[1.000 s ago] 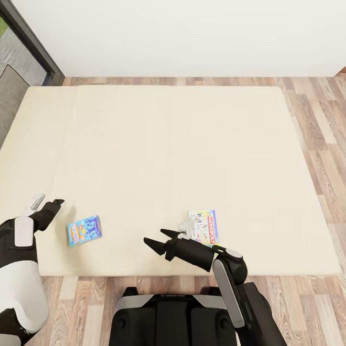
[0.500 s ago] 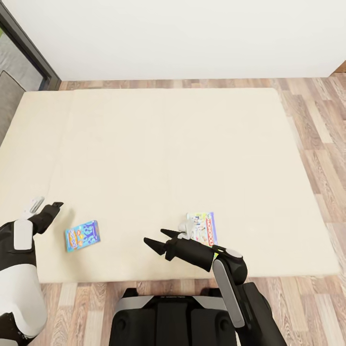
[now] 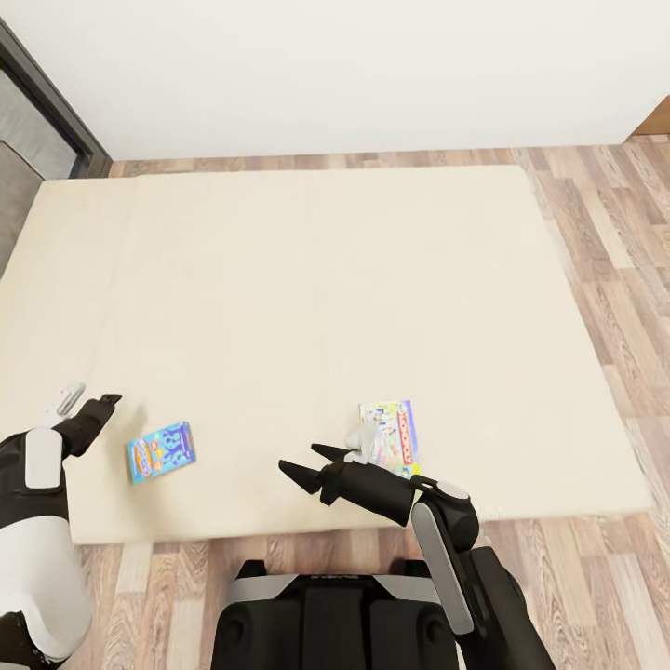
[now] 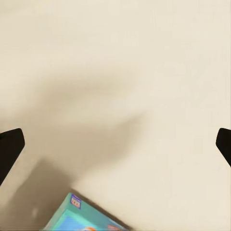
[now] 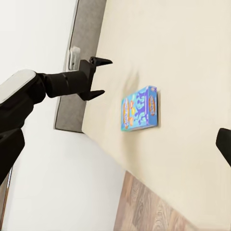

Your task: Put all the toys in the child's room - the three board games (two on the bed and one on the table), the two jigsaw puzzles on the table, and the tennis ball on the table - inside the toy box on the table in the child's room.

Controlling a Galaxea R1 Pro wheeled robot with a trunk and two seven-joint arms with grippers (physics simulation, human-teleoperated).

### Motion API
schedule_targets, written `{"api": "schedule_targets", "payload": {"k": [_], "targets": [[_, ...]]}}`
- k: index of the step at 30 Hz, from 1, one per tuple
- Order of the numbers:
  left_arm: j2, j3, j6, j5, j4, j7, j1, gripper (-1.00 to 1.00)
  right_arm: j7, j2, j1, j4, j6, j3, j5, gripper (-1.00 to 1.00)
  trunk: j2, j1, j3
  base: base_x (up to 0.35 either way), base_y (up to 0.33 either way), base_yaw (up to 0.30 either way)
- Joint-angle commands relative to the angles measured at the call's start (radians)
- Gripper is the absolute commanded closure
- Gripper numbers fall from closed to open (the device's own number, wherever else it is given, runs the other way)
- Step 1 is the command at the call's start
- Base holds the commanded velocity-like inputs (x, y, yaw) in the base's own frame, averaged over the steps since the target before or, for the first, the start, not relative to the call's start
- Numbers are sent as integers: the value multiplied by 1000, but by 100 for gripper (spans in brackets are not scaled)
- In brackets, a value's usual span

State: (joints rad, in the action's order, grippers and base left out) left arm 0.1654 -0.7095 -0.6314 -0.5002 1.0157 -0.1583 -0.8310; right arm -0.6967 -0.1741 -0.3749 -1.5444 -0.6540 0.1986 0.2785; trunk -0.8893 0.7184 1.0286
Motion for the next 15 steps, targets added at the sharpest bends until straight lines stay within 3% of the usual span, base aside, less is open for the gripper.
{"api": "schedule_targets", "payload": {"k": [1,10,13,15], "targets": [[0,-1,-5,-11,1,-8,0,-100,0,0,0,0,-7,-1,5,-100,-1,0,1,-146,84,-3],[-2,5,-6,-12,1,-9,1,-100,0,0,-1,0,-7,-1,5,-100,-1,0,0,-51,31,-1],[-3,30,-6,-11,1,-8,2,-100,0,0,-1,0,-7,-1,5,-100,-1,0,0,-7,4,0],[-2,70,-7,-11,1,-8,4,-100,0,0,-1,-1,-6,-1,5,-100,-1,0,0,-3,2,0]]}}
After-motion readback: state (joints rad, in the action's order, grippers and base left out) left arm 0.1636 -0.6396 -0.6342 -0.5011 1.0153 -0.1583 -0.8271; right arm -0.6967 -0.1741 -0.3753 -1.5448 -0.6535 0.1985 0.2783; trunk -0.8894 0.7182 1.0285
